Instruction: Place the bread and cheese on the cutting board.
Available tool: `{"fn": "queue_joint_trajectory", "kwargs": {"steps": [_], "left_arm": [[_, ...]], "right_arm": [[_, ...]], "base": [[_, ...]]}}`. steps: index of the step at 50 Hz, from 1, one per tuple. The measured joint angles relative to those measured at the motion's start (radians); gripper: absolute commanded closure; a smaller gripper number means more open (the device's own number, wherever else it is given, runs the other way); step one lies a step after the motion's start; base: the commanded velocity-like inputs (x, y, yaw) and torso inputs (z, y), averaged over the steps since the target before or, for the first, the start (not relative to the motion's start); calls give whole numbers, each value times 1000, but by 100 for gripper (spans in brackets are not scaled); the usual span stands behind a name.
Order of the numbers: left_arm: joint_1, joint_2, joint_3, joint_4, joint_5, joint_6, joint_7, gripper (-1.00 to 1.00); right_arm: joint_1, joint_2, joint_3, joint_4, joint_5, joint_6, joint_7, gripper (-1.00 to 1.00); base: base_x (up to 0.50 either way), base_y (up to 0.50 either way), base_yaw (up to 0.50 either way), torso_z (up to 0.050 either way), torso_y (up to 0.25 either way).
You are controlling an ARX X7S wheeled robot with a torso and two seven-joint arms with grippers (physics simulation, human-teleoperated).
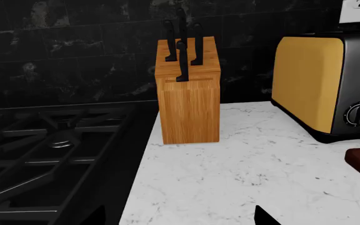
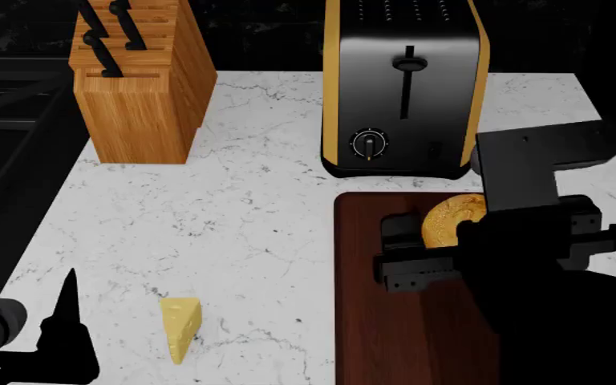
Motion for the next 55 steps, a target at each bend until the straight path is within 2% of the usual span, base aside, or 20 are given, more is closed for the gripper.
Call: {"fn": "queue_joint_trajectory", "kwargs": {"steps": [12, 22, 39, 55], "left_arm": [[-31, 5, 45, 7, -6, -55, -12, -100], [-90, 29, 96, 3, -21, -140, -27, -100], [-175, 150, 163, -104, -76, -227, -40, -100], [-155, 209, 200, -209, -87, -204, -54, -100]], "right_arm": [[-64, 32, 113, -313, 109, -22, 204, -100], [-170, 5, 136, -481, 110, -76, 284, -100], [-124, 84, 226, -675, 313, -86, 525, -100], [-262, 106, 302, -718, 234, -154, 496, -100]], "base": [[0, 0, 0, 0, 0], [0, 0, 0, 0, 0], [0, 0, 0, 0, 0], [0, 0, 0, 0, 0]]}}
